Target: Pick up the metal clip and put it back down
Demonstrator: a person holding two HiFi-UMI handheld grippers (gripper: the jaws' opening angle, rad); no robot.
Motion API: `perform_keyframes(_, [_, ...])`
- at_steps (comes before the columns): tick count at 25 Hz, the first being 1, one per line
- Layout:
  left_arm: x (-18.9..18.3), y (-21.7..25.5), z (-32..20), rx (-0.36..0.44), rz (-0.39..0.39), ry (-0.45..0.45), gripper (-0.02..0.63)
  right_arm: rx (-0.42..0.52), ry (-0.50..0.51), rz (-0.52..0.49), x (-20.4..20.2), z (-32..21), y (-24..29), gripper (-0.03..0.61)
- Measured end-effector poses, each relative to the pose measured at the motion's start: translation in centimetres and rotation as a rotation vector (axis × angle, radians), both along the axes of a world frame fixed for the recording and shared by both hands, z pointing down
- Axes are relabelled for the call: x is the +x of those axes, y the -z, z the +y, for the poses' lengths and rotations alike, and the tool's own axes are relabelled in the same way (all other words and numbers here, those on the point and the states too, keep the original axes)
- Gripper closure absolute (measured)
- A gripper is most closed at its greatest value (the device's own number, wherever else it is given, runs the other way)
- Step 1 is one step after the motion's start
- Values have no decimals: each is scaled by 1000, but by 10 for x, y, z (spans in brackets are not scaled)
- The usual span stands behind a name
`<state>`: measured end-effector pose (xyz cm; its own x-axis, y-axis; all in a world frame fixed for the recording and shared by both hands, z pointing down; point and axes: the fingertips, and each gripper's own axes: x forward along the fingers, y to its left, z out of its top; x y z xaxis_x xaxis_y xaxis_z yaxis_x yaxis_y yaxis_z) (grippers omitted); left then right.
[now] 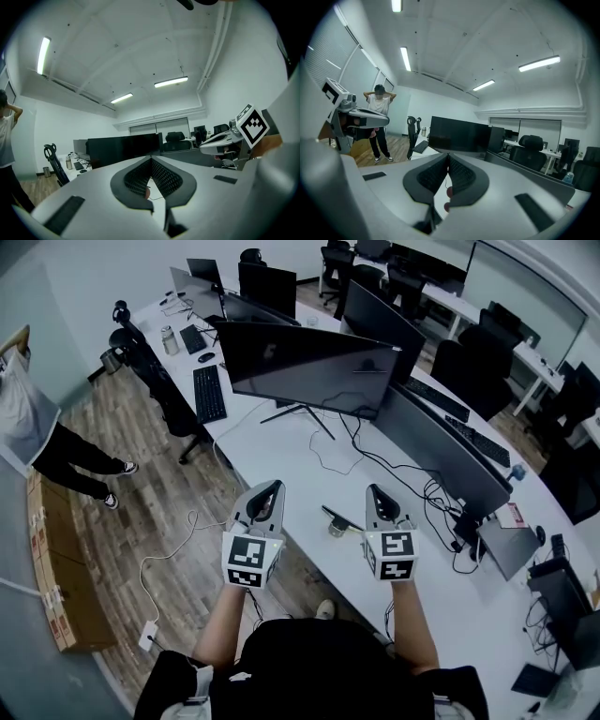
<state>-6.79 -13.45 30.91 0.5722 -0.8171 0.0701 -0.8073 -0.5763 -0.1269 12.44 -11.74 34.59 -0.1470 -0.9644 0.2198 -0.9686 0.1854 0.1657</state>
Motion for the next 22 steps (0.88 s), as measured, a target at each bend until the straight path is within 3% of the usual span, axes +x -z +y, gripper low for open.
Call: perform_keyframes(22, [3,15,9,33,4,15,604,8,17,-19,5,10,2,554])
